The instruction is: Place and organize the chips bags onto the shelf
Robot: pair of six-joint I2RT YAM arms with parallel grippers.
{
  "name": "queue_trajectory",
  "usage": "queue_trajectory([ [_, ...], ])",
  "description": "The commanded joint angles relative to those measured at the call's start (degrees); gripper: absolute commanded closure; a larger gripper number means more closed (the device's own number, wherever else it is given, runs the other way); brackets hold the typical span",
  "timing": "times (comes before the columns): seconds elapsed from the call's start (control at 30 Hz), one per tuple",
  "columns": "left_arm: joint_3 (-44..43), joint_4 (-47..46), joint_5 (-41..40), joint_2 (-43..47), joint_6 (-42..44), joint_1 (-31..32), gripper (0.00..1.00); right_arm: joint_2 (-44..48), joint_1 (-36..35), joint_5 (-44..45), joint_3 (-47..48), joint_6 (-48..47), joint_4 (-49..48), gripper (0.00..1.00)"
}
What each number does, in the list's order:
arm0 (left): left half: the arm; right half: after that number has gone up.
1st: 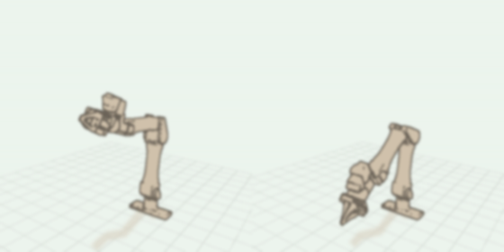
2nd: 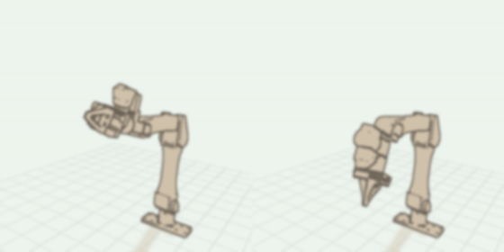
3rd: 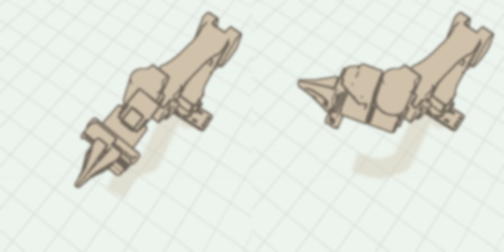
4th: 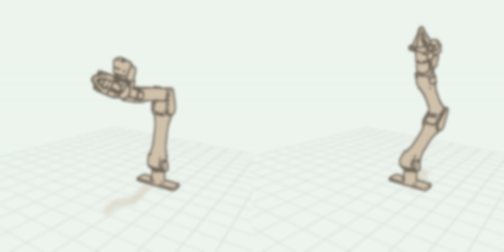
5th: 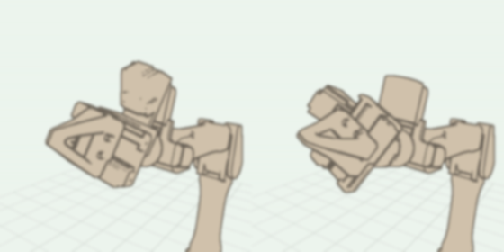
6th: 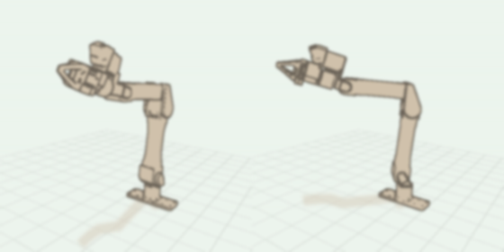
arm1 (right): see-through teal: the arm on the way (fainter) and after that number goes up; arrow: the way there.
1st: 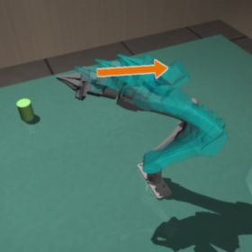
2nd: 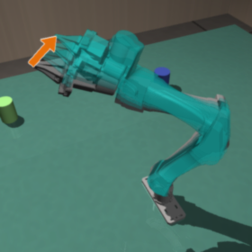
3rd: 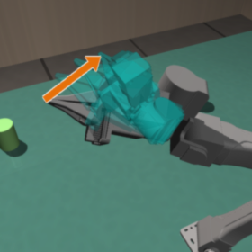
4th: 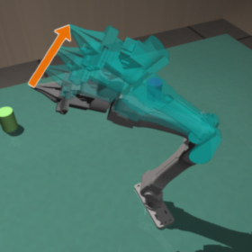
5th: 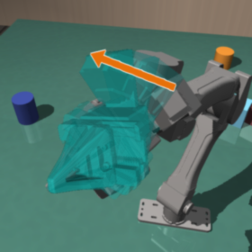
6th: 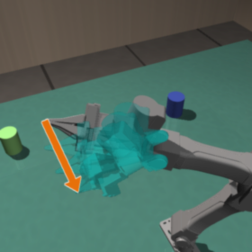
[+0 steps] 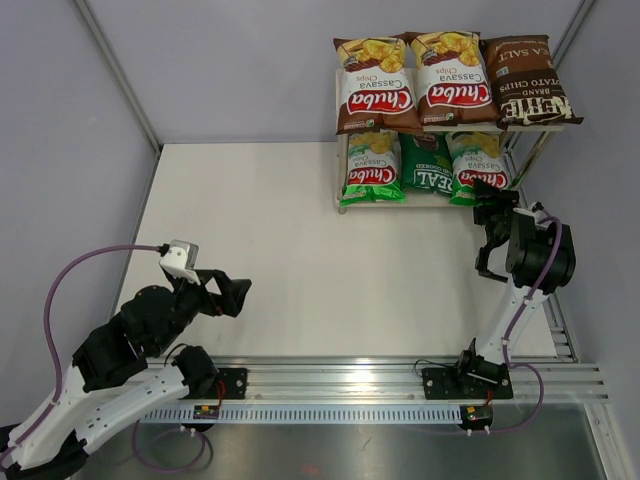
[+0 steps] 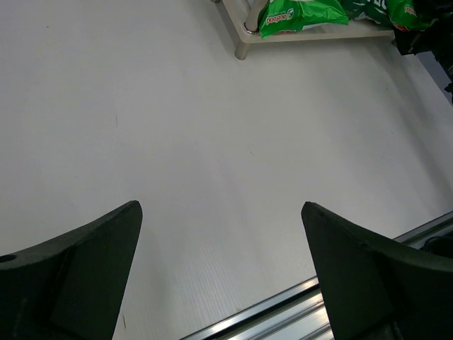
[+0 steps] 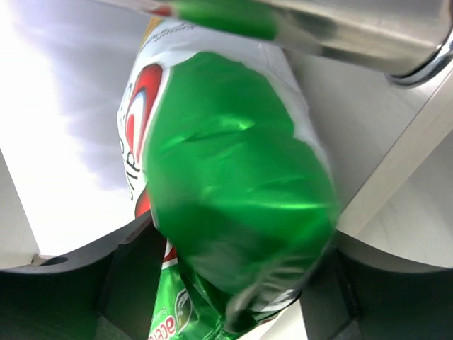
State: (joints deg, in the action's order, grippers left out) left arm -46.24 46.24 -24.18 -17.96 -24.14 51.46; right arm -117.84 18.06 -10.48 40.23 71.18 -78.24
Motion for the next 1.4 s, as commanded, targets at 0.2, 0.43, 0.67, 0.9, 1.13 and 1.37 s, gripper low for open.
queue_trajectory([
  [0.2, 0.3, -3.0, 1.0, 0.7, 1.0, 0.2, 0.01, 9.3, 1.8, -5.3, -2.1, -5.2, 14.8, 0.15],
  [0.43, 0.4, -3.0, 1.2, 0.6, 1.1, 0.2, 0.01, 13.9, 3.4, -6.9, -5.1, -6.1, 20.1, 0.26],
  [0.67, 0.4, -3.2, 1.2, 0.7, 1.2, 0.2, 0.01, 10.0, 3.8, -8.9, -2.7, -4.9, 15.4, 0.55],
  [0.9, 0.4, -3.2, 1.2, 0.6, 1.1, 0.2, 0.01, 9.8, 3.8, -9.7, 1.9, -6.9, 20.0, 0.59],
  [1.13, 0.4, -3.1, 1.0, 0.6, 1.0, 0.2, 0.01, 8.4, 2.9, -11.8, 5.2, -6.7, 22.4, 0.61],
  [1.37, 0.4, -3.0, 0.7, 0.6, 0.9, 0.2, 0.01, 8.2, 0.7, -12.0, 7.0, -8.8, 26.4, 0.61],
])
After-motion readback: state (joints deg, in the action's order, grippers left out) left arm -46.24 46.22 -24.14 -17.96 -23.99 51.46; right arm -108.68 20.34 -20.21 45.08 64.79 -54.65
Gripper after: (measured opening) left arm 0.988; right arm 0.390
